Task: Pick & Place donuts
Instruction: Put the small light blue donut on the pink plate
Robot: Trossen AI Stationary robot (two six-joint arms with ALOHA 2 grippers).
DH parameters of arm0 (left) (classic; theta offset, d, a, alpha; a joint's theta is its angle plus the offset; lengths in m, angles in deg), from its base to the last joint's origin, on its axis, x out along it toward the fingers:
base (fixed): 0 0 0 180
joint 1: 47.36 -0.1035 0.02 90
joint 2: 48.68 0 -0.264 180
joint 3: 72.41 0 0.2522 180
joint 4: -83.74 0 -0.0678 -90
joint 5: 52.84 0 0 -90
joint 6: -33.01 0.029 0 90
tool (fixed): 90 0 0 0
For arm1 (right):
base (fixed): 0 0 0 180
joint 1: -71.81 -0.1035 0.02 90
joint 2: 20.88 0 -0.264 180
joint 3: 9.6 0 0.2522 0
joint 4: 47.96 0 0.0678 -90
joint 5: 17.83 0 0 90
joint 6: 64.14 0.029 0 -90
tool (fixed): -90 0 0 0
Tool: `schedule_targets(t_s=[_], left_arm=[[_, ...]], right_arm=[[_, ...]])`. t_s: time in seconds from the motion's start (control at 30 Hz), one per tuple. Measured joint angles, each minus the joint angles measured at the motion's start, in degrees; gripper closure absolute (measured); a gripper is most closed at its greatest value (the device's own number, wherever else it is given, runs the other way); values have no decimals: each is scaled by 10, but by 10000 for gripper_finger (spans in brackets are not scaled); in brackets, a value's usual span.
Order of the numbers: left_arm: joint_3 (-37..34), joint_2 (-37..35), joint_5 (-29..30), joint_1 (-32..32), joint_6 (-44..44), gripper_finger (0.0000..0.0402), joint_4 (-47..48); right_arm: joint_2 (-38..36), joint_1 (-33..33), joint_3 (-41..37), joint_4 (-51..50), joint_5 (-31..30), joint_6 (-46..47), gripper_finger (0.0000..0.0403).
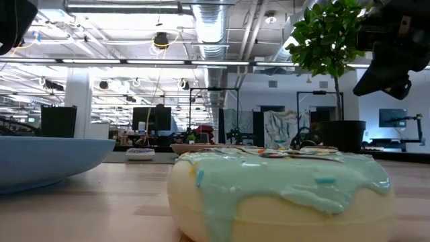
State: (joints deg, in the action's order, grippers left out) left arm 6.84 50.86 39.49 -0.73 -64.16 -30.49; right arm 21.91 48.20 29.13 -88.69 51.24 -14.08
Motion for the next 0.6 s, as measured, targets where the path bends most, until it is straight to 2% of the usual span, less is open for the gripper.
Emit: schedule_targets(t_s=[0.17,0.33,0.47,0.6], left_arm=[[0,-4,-21,0,4,153,1],[3,-40,2,0,-6,152,23],[29,-86,68,5,-10,152,73],[51,-124,197,7,2,152,110]], right_arm=[[0,0,0,3,0,0,403],[0,0,0,34,0,-10,403],[0,2,0,41,0,-10,403],[0,2,0,41,0,-10,403]])
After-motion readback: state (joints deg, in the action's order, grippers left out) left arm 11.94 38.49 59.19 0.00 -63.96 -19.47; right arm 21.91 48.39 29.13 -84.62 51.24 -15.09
